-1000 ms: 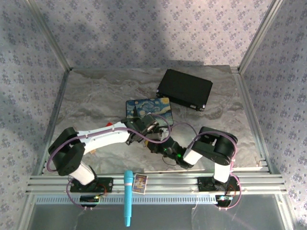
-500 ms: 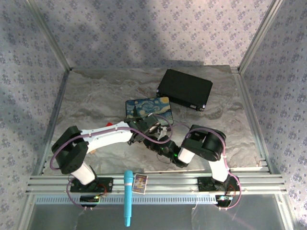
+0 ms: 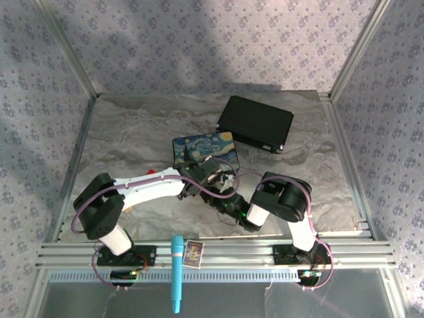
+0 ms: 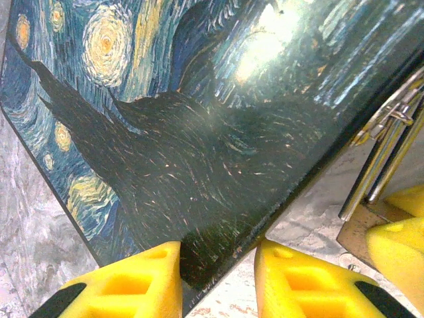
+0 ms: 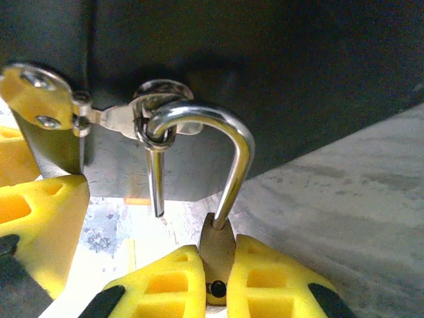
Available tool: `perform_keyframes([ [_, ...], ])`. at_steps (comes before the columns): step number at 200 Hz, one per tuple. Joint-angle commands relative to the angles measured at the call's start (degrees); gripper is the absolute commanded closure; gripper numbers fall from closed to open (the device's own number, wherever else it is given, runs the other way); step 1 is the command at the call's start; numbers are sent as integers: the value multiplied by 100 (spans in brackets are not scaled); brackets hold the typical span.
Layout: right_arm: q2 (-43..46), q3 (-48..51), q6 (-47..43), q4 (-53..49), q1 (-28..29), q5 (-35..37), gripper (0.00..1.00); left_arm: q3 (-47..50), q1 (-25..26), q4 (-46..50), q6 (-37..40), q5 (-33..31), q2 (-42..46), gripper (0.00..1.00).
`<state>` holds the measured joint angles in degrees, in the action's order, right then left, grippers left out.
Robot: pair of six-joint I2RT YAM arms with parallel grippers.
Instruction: Unlock a padlock with a key
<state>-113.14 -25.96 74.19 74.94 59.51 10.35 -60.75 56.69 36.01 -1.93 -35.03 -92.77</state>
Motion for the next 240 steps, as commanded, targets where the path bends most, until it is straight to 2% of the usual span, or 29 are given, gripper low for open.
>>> perform_keyframes([
  [1, 202, 90, 42, 165, -136, 510, 100, 263, -78, 481, -176, 742, -365, 70],
  [82, 293, 247, 215, 309, -340, 578, 100, 344, -92, 408, -180, 725, -373, 70],
  [198, 382, 439, 336, 231, -689, 215, 100, 414, -105, 470, -211, 611, -461, 70],
  [240, 190, 442, 448, 112, -730, -194, 100, 424, -114, 443, -290, 524, -444, 70],
])
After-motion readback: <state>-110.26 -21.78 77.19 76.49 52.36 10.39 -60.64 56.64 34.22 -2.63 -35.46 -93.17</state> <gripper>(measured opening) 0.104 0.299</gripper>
